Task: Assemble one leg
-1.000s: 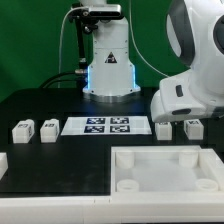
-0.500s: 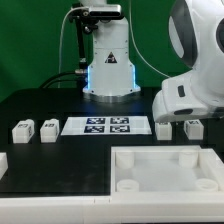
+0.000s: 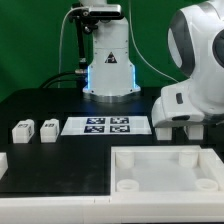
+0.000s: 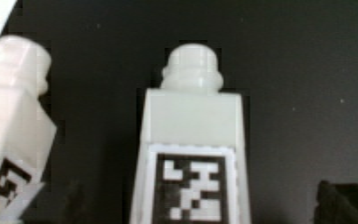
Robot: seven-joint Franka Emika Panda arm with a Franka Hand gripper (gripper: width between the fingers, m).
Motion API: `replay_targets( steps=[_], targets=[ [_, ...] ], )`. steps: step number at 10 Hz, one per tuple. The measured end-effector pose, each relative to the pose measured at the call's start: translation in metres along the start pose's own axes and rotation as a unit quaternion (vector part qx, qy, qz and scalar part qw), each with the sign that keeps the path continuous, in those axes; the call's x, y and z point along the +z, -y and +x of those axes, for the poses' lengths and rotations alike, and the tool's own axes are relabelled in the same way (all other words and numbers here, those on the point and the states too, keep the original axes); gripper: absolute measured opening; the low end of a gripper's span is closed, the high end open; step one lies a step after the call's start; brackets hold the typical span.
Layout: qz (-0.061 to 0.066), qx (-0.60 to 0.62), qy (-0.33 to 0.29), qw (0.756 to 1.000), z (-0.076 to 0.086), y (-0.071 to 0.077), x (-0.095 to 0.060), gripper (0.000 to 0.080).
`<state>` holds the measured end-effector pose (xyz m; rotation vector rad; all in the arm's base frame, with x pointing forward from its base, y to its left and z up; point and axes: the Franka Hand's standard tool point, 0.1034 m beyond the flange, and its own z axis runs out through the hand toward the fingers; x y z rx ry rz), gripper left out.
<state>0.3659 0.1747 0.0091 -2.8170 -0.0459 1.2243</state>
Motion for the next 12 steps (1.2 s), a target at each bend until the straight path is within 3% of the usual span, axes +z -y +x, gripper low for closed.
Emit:
replay_targets(
  steps=[3,4,5,6,7,12],
  targets=[
    [0.0,-0.002,-0.001,1.0,0.0002,0.0013,-0.0005,0.0649],
    [0.0,-0.002,-0.001,1.0,0.0002,0.0013,-0.0005,0.0513],
    [0.0,-0.002,-0.001,1.0,0.0002,0.0013,-0.0005,0.0513],
    [0.0,-0.002,-0.001,1.0,0.0002,0.0013,-0.0005,0.0374],
    [0.0,-0.002,-0.001,1.0,0.0002,0.0013,-0.0005,0.0288],
    [0.0,-0.002,-0.001,1.0,0.0002,0.0013,-0.0005,0.0289]
  ],
)
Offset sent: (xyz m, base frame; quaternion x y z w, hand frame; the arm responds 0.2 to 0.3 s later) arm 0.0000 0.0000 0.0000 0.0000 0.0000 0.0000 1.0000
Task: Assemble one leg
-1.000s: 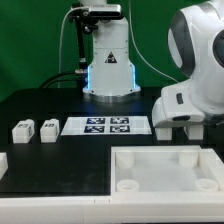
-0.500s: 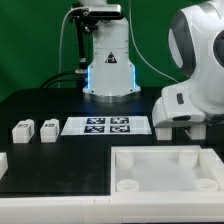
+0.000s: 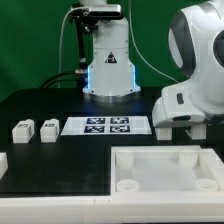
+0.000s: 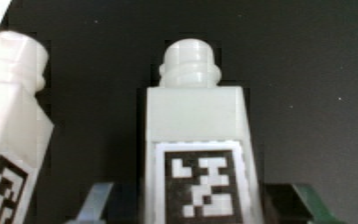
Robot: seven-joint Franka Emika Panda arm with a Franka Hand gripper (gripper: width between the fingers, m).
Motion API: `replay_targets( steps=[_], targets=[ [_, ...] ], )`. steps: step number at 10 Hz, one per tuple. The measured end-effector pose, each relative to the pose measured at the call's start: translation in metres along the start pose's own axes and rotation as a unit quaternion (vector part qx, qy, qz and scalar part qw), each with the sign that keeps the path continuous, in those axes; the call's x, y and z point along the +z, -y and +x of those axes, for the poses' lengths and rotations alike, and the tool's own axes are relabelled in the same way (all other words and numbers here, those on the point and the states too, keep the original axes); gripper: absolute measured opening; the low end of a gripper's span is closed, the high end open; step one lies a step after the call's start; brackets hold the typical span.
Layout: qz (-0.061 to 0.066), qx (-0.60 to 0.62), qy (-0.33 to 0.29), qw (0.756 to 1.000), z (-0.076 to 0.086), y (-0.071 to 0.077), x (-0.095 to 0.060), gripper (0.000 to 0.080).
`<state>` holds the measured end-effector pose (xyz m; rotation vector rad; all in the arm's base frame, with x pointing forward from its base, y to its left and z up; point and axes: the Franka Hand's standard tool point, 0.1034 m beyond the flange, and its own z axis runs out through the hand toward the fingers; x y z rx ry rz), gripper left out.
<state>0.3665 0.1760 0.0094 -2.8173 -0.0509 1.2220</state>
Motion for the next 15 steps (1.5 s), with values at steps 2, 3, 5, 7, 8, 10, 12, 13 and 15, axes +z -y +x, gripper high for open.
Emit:
replay_targets(
  steps=[2,3,5,7,8,10,12,13,15],
  targets=[
    [-0.001,-0.008,0.004,1.0,-0.001,-0.002,-0.007,0.0289],
    [0.002,-0.017,-0.005,1.0,0.001,-0.004,-0.033,0.029],
    [0.001,-0.042,-0.023,0.999,-0.01,-0.007,-0.081,0.029],
    [0.01,-0.061,-0.093,0.994,-0.007,-0.02,-0.138,0.029],
    [0.011,-0.063,-0.138,0.988,-0.01,-0.026,-0.161,0.029],
    [0.011,-0.075,-0.236,0.969,-0.007,-0.043,-0.199,0.029],
    [0.009,-0.062,-0.322,0.945,-0.005,-0.053,-0.215,0.0291],
    [0.01,-0.045,-0.331,0.943,-0.014,-0.052,-0.213,0.0291],
    [0.003,-0.048,-0.422,0.905,-0.007,-0.056,-0.216,0.0291]
  ],
)
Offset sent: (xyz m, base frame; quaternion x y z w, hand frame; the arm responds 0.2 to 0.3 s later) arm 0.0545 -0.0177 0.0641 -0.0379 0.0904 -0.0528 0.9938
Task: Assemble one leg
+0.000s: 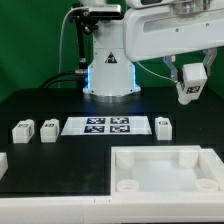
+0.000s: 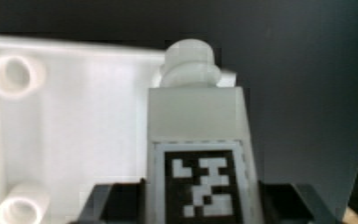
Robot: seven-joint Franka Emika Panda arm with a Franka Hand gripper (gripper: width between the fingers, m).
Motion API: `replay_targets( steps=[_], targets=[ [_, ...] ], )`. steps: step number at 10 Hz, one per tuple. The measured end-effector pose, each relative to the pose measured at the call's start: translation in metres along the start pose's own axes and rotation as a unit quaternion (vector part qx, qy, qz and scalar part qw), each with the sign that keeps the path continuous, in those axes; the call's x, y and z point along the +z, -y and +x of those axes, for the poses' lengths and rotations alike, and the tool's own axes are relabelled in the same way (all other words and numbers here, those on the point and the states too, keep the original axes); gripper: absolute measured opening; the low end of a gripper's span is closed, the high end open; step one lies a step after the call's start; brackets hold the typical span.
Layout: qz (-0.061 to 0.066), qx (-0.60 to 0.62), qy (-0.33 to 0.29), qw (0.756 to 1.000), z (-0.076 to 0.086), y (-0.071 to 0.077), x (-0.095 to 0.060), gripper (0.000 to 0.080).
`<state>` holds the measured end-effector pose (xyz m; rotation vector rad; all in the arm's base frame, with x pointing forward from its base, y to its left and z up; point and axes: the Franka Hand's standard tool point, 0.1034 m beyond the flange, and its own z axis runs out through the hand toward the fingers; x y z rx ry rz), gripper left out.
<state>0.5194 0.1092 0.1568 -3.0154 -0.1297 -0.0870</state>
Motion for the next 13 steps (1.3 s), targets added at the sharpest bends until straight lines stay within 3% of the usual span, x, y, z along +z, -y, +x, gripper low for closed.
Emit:
replay_targets(
  steps=[2,4,5,6,7,11,13],
  targets=[
    [-0.006,-0.002,-0.083,0.996,0.01,-0.003,-0.004,0.0291],
    [-0.013,-0.024,-0.208,0.978,0.065,-0.01,-0.044,0.0291],
    [-0.013,-0.024,-0.266,0.963,0.088,-0.01,-0.056,0.0291],
    [-0.008,-0.025,-0.306,0.952,0.102,-0.003,-0.057,0.0291],
    [-0.006,-0.03,-0.324,0.945,0.106,0.002,-0.055,0.0291],
    [-0.008,-0.03,-0.324,0.946,0.104,0.0,-0.049,0.0291],
    [-0.009,-0.035,-0.319,0.947,0.095,-0.005,-0.009,0.0291]
  ],
)
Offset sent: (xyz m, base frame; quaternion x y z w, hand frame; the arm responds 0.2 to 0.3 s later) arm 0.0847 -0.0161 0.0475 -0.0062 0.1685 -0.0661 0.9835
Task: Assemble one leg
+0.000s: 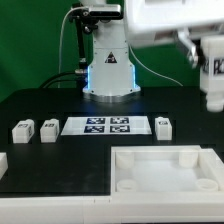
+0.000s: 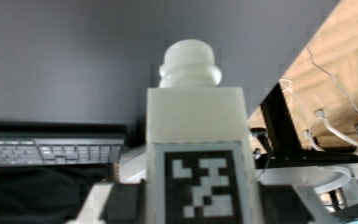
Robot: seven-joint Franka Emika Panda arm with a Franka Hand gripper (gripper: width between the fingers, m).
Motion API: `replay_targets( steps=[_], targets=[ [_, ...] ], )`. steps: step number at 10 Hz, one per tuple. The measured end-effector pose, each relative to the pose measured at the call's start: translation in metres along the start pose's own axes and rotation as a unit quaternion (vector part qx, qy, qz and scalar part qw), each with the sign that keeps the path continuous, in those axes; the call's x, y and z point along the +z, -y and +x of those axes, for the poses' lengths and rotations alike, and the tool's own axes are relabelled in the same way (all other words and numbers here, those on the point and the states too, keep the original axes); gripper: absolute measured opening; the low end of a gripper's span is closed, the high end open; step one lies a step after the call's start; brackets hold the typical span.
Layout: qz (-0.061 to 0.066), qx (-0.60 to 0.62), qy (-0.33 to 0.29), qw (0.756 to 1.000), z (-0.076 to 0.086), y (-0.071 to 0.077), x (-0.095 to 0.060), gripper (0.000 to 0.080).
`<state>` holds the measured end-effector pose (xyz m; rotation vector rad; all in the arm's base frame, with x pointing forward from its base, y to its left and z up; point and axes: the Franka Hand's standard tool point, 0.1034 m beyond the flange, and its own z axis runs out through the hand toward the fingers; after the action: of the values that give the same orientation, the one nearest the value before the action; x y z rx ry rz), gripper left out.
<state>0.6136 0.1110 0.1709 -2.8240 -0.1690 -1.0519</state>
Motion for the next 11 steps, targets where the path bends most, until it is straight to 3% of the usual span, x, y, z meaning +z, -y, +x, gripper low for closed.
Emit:
replay_targets(
  steps=[2,5,9,11],
  targets=[
    [-0.001,-0.002,0.007,1.0,-0.005,-0.007,0.018,0.0291],
    [0.005,0.003,0.031,0.999,-0.033,-0.003,0.045,0.0291],
    [0.008,0.008,0.053,0.999,-0.055,-0.004,0.063,0.0291],
    [0.008,0.009,0.052,0.999,-0.053,-0.006,0.065,0.0291]
  ],
)
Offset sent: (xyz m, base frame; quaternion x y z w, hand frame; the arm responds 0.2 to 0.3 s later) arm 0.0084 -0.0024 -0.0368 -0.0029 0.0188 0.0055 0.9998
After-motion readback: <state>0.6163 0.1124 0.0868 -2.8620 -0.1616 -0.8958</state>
